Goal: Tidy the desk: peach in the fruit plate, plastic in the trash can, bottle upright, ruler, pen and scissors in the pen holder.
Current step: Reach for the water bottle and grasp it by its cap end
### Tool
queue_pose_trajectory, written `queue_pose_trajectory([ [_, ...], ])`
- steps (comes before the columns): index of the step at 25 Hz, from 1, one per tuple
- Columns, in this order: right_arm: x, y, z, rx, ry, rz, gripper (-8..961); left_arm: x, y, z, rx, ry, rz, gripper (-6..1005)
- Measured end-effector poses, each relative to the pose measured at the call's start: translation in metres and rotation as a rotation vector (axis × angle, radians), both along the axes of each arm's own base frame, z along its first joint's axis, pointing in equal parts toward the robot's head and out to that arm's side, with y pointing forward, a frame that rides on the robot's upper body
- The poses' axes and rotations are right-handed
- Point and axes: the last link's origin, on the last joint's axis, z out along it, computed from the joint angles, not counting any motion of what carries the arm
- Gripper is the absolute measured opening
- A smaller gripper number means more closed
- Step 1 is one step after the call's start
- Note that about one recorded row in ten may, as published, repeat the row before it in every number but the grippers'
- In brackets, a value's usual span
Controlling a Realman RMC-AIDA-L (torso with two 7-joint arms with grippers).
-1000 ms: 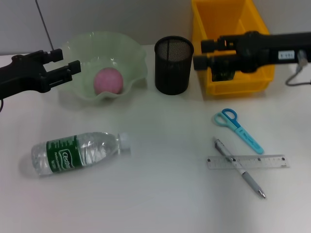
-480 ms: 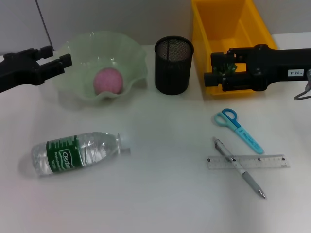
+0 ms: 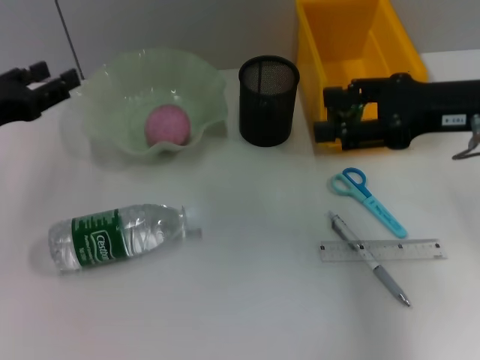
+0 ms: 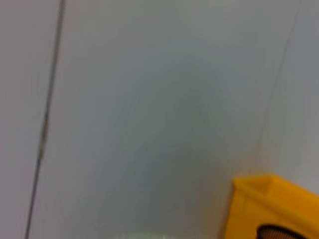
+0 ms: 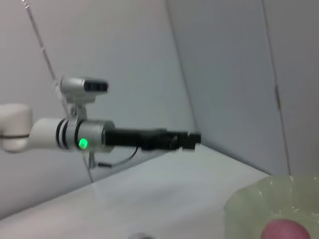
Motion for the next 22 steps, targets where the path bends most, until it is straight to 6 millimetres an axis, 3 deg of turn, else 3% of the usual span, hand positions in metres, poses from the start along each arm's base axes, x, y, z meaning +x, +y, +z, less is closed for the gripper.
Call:
queue_pose_trajectory([
  [11, 0.015, -0.021, -0.006, 0.004, -0.065, 0.158, 740, 0.005, -0.005, 0.0, -0.023, 0.016, -0.062, 650],
  [22, 0.026, -0.031, 0.007, 0.12, 0.011, 0.207, 741, -0.002, -0.009, -0.009, -0.131, 0.188, -0.107, 651],
])
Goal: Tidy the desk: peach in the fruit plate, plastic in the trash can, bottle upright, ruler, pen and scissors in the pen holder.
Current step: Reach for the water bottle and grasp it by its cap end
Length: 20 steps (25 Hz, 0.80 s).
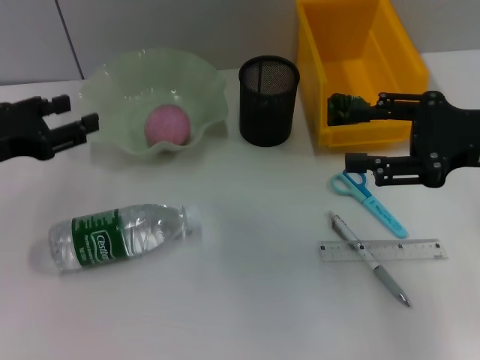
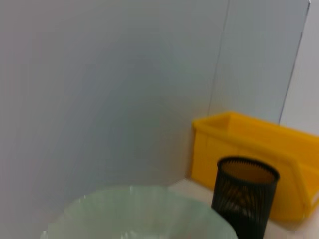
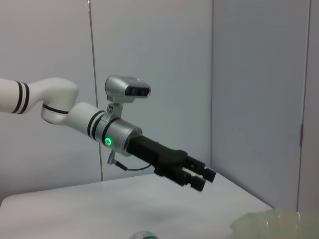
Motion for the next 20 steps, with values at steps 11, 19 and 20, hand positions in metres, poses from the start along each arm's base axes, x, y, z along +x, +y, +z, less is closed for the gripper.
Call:
queue_pose_trajectory([
  [11, 0.012, -0.004, 0.006, 0.031, 0.01, -0.037, 741, 0.019, -0.009, -0.001, -0.142, 0.143, -0.078, 652],
  [19, 0.018, -0.005, 0.015, 0.076, 0.035, -0.066, 741, 0.036, -0.014, -0.007, -0.226, 0.208, -0.081, 653],
  [20, 0.018, -0.006, 0.016, 0.08, 0.037, -0.067, 741, 0.039, -0.015, -0.011, -0.247, 0.221, -0.081, 653],
])
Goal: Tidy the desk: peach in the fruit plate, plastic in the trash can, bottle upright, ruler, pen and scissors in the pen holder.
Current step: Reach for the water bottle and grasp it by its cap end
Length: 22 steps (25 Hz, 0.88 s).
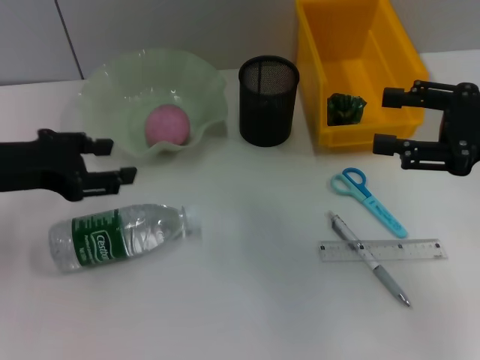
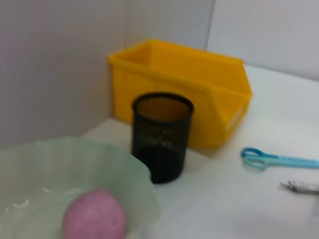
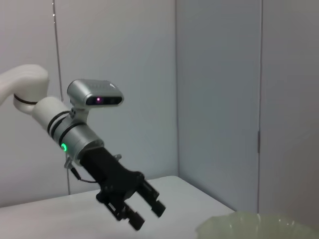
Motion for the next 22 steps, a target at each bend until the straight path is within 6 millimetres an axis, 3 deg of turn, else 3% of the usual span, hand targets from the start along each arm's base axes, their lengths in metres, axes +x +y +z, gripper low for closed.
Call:
queue_pose_trajectory([
  [9, 0.001, 0.0, 0.002, 0.01, 0.002, -0.001, 740, 0.023, -0.003, -0.025, -0.104, 0.061, -0.056, 654],
  [15, -0.002, 0.002, 0.001, 0.006, 0.001, 0.006, 740, 0.048, -0.006, -0.036, -0.162, 0.136, -0.104, 655],
  [22, -0.002, 0.004, 0.0, 0.004, -0.007, 0.004, 740, 0.063, -0.002, -0.046, -0.182, 0.169, -0.111, 656],
])
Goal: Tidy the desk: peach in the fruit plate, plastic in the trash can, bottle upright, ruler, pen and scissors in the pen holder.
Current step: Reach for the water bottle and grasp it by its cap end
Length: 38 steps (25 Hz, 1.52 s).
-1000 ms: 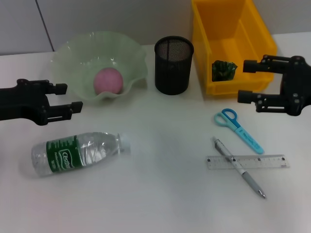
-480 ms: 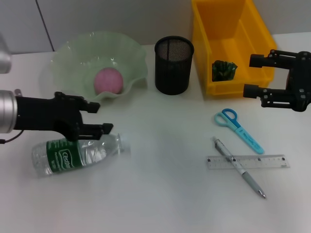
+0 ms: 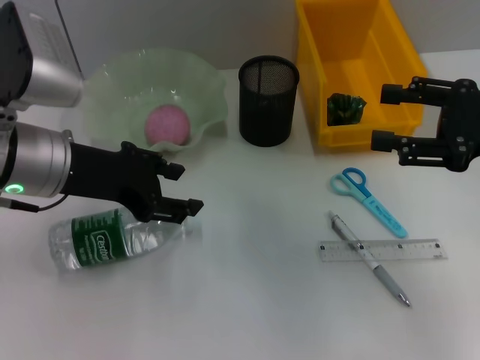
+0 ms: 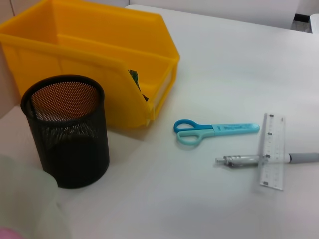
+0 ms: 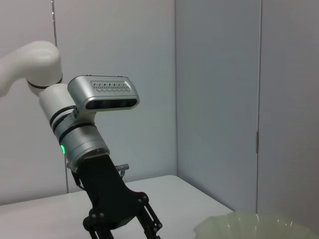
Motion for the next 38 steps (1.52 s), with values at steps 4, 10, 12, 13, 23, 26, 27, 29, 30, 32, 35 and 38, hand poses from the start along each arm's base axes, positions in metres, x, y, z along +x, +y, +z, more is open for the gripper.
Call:
queue_pose_trajectory([
  [4, 0.0, 0.0, 0.0, -0.001, 0.0, 0.0, 740, 0.008, 0.004, -0.005, -0.007, 0.018, -0.006, 670],
  [10, 0.0, 0.0, -0.001, -0.003, -0.001, 0.0, 740, 0.015, 0.01, -0.019, -0.004, 0.119, -0.019, 755],
  [12, 0.0, 0.0, -0.001, -0.003, -0.002, -0.001, 740, 0.018, 0.012, -0.021, -0.006, 0.131, -0.028, 783],
  [13, 0.0, 0.0, -0.001, -0.004, -0.002, 0.0, 740, 0.019, 0.013, -0.022, -0.008, 0.134, -0.028, 783],
  [23, 0.001, 0.0, -0.005, -0.015, -0.004, -0.002, 741, 0.018, 0.024, -0.038, -0.015, 0.317, -0.034, 778],
  [26, 0.001, 0.0, -0.006, -0.015, -0.005, -0.002, 741, 0.019, 0.025, -0.039, -0.012, 0.332, -0.04, 778],
  [27, 0.001, 0.0, -0.006, -0.016, -0.005, -0.002, 741, 0.02, 0.026, -0.04, -0.013, 0.335, -0.04, 778],
  [29, 0.001, 0.0, -0.006, -0.018, -0.008, -0.003, 741, 0.021, 0.026, -0.043, -0.017, 0.344, -0.041, 777],
  [30, 0.001, 0.001, -0.006, -0.019, -0.009, -0.003, 741, 0.02, 0.027, -0.044, -0.018, 0.352, -0.041, 777],
  [32, 0.001, 0.002, -0.007, -0.018, -0.011, -0.006, 741, 0.02, 0.026, -0.048, -0.025, 0.377, -0.043, 777],
  [35, 0.001, 0.002, -0.008, -0.015, -0.012, -0.009, 740, 0.02, 0.024, -0.051, -0.031, 0.4, -0.046, 777],
  [38, 0.0, 0.003, -0.008, -0.014, -0.012, -0.008, 740, 0.02, 0.024, -0.052, -0.032, 0.405, -0.047, 776],
])
